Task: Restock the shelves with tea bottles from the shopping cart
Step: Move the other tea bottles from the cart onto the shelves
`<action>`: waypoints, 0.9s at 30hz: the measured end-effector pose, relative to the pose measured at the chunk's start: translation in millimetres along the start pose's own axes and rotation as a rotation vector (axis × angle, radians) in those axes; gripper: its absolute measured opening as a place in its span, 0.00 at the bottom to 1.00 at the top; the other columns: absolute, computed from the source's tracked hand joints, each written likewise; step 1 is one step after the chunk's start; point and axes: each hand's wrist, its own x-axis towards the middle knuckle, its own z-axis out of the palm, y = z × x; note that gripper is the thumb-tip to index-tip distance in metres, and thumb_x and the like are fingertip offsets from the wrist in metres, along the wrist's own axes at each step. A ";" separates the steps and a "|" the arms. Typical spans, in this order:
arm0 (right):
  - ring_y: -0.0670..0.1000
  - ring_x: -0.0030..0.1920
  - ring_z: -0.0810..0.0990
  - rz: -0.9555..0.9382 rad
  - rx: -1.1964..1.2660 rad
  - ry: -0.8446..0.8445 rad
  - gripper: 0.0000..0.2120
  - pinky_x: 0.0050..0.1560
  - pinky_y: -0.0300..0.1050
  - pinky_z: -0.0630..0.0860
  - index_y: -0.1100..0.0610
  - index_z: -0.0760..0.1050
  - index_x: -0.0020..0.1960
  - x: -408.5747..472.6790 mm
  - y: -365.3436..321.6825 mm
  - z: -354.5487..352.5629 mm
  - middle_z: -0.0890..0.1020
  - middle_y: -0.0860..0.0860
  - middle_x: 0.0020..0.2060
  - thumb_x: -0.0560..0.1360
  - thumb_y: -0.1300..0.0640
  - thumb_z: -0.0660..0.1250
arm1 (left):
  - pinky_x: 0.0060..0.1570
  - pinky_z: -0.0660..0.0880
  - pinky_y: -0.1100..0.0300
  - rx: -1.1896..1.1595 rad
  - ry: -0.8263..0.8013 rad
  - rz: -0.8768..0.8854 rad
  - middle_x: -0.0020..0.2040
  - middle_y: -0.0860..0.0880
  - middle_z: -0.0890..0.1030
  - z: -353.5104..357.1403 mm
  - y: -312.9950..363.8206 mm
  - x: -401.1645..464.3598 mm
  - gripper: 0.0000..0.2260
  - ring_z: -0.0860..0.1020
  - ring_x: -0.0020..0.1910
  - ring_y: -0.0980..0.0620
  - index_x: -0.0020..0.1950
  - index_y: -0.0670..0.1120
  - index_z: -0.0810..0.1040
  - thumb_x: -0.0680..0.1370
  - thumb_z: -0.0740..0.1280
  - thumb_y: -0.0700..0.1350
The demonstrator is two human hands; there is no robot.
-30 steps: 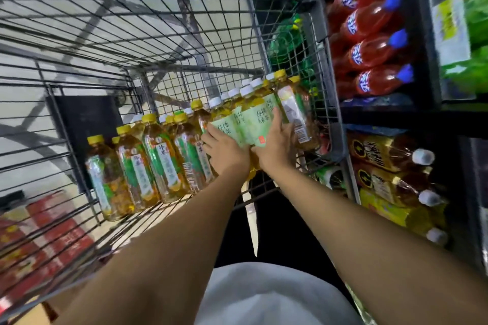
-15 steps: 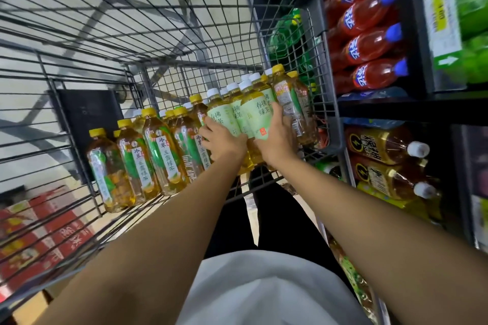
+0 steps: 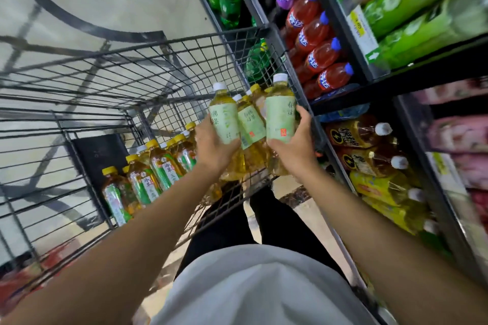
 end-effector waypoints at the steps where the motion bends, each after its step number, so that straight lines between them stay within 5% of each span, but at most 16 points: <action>1: 0.52 0.60 0.77 -0.019 0.003 0.020 0.45 0.52 0.49 0.81 0.43 0.54 0.77 -7.8 -0.8 -5.3 0.71 0.50 0.66 0.71 0.64 0.76 | 0.50 0.84 0.47 0.000 -0.020 0.038 0.65 0.45 0.69 -2.7 6.7 -4.3 0.32 0.77 0.62 0.42 0.61 0.61 0.65 0.67 0.77 0.40; 4: 0.53 0.61 0.78 -0.060 0.016 0.067 0.44 0.55 0.54 0.81 0.42 0.55 0.76 -33.2 0.0 -17.4 0.71 0.52 0.67 0.70 0.61 0.76 | 0.51 0.84 0.46 -0.018 -0.112 0.092 0.67 0.43 0.71 -8.1 29.0 -17.6 0.34 0.79 0.62 0.45 0.62 0.67 0.65 0.65 0.77 0.42; 12: 0.51 0.66 0.76 -0.053 0.142 0.212 0.44 0.61 0.53 0.79 0.40 0.56 0.75 -109.3 25.1 -36.4 0.70 0.50 0.70 0.70 0.60 0.76 | 0.49 0.84 0.51 0.088 -0.243 0.224 0.66 0.44 0.72 14.7 54.6 -75.9 0.39 0.81 0.58 0.50 0.77 0.49 0.62 0.72 0.77 0.33; 15: 0.51 0.65 0.77 -0.043 0.186 0.268 0.44 0.60 0.58 0.79 0.36 0.55 0.74 -140.5 41.5 -48.8 0.72 0.50 0.69 0.68 0.56 0.76 | 0.44 0.82 0.65 0.107 -0.307 0.285 0.63 0.48 0.72 28.7 53.4 -106.7 0.37 0.80 0.52 0.60 0.77 0.46 0.62 0.73 0.76 0.31; 17: 0.50 0.64 0.78 -0.045 0.212 0.303 0.45 0.59 0.60 0.80 0.34 0.55 0.74 -163.3 56.7 -58.8 0.72 0.49 0.69 0.67 0.55 0.75 | 0.38 0.78 0.71 0.122 -0.350 0.318 0.66 0.47 0.73 38.4 46.3 -128.2 0.38 0.79 0.52 0.58 0.78 0.49 0.61 0.73 0.75 0.32; 19: 0.49 0.64 0.77 -0.049 0.241 0.353 0.45 0.59 0.60 0.80 0.31 0.55 0.73 -189.1 73.0 -69.9 0.72 0.47 0.69 0.67 0.55 0.76 | 0.44 0.81 0.64 0.112 -0.386 0.353 0.68 0.45 0.74 48.0 38.2 -150.7 0.40 0.81 0.56 0.52 0.76 0.54 0.63 0.71 0.78 0.37; 22: 0.43 0.65 0.76 -0.075 0.288 0.438 0.45 0.62 0.52 0.79 0.30 0.56 0.72 -231.9 99.7 -88.5 0.72 0.44 0.69 0.68 0.58 0.77 | 0.54 0.82 0.52 0.103 -0.425 0.399 0.68 0.46 0.74 60.6 26.3 -191.9 0.40 0.79 0.59 0.59 0.75 0.54 0.65 0.69 0.79 0.37; 24: 0.39 0.64 0.75 -0.107 0.335 0.458 0.44 0.60 0.38 0.78 0.37 0.57 0.75 -263.3 118.5 -102.2 0.71 0.45 0.70 0.70 0.63 0.77 | 0.55 0.81 0.54 0.108 -0.452 0.447 0.67 0.48 0.74 72.2 18.8 -222.7 0.38 0.77 0.59 0.61 0.75 0.53 0.65 0.71 0.79 0.35; 27: 0.40 0.64 0.76 -0.178 0.393 0.488 0.44 0.58 0.39 0.79 0.42 0.56 0.78 -311.1 147.0 -123.1 0.72 0.46 0.70 0.72 0.64 0.76 | 0.56 0.81 0.57 0.105 -0.501 0.495 0.68 0.49 0.73 86.1 13.5 -273.4 0.40 0.77 0.64 0.58 0.74 0.55 0.67 0.68 0.81 0.40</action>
